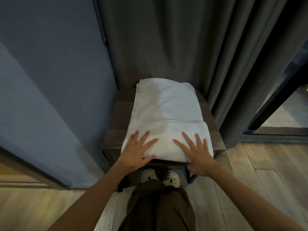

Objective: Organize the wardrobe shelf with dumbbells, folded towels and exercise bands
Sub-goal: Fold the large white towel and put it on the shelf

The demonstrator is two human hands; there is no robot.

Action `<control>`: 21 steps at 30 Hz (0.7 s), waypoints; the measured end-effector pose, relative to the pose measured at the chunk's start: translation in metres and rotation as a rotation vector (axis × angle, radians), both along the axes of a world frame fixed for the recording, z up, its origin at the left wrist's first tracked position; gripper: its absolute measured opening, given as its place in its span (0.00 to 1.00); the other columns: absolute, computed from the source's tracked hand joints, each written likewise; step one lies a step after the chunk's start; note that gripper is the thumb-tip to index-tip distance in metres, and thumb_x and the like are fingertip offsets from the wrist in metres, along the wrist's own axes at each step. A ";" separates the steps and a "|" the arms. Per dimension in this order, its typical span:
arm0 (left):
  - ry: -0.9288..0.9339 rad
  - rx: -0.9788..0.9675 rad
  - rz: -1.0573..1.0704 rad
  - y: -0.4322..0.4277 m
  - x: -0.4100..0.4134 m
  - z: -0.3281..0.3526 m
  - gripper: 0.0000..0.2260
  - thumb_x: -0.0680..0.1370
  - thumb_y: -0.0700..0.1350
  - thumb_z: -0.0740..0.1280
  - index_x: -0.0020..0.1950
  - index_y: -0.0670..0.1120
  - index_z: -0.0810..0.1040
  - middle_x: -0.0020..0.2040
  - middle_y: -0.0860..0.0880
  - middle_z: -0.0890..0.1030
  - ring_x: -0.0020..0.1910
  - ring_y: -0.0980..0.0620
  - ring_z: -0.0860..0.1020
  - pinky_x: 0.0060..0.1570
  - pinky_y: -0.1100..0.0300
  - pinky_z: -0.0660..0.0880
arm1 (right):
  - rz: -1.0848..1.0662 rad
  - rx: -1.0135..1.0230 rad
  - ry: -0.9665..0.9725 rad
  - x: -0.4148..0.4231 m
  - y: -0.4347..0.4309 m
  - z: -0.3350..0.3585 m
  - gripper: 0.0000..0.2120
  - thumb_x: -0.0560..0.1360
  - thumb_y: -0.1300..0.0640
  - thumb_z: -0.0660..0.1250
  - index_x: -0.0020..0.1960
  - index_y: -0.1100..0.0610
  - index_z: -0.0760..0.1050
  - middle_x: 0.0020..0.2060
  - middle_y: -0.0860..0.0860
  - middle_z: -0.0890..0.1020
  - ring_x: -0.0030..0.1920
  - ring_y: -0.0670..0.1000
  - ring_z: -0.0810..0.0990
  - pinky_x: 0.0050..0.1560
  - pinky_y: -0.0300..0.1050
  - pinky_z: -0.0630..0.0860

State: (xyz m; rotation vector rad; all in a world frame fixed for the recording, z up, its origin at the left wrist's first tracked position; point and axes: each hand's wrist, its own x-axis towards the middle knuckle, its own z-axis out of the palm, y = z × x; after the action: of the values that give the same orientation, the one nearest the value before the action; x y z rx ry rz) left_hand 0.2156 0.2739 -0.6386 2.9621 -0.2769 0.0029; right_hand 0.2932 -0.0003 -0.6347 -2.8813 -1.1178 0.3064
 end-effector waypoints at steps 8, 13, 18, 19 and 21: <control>0.051 0.204 0.053 0.009 0.017 -0.008 0.43 0.77 0.42 0.66 0.71 0.67 0.33 0.79 0.45 0.41 0.76 0.36 0.45 0.74 0.49 0.41 | -0.146 -0.031 -0.185 0.007 0.002 -0.013 0.51 0.75 0.49 0.67 0.69 0.37 0.22 0.76 0.59 0.43 0.75 0.66 0.45 0.75 0.63 0.49; -0.012 0.022 0.032 0.019 0.005 0.009 0.32 0.77 0.45 0.65 0.76 0.60 0.55 0.77 0.48 0.59 0.74 0.43 0.61 0.72 0.50 0.60 | -0.132 0.091 -0.121 0.014 -0.012 0.003 0.41 0.71 0.43 0.70 0.76 0.38 0.49 0.74 0.54 0.63 0.70 0.59 0.65 0.68 0.55 0.66; -0.080 -0.187 0.094 0.024 -0.014 0.027 0.23 0.75 0.49 0.68 0.70 0.55 0.71 0.64 0.50 0.78 0.59 0.47 0.78 0.57 0.55 0.74 | -0.242 0.275 -0.070 0.003 -0.030 0.025 0.33 0.66 0.31 0.63 0.68 0.41 0.66 0.60 0.47 0.78 0.57 0.53 0.78 0.55 0.49 0.75; -0.055 -0.246 0.114 0.027 -0.017 0.030 0.23 0.74 0.48 0.69 0.69 0.54 0.73 0.62 0.50 0.79 0.57 0.48 0.79 0.56 0.56 0.75 | -0.275 0.335 -0.044 0.000 -0.035 0.029 0.31 0.66 0.32 0.63 0.66 0.42 0.69 0.58 0.47 0.80 0.56 0.52 0.79 0.55 0.48 0.75; -0.019 -0.407 0.176 0.035 -0.021 0.040 0.21 0.70 0.46 0.74 0.63 0.52 0.78 0.57 0.50 0.82 0.54 0.52 0.80 0.55 0.60 0.76 | -0.356 0.486 0.035 -0.004 -0.044 0.033 0.25 0.68 0.41 0.70 0.64 0.45 0.74 0.56 0.48 0.82 0.54 0.51 0.80 0.55 0.48 0.76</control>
State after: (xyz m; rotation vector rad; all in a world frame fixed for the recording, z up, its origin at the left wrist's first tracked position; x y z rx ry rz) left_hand 0.1945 0.3091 -0.5989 2.5714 -0.0124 0.0973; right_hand 0.2894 -0.0444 -0.6016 -2.5500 -0.5521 0.0569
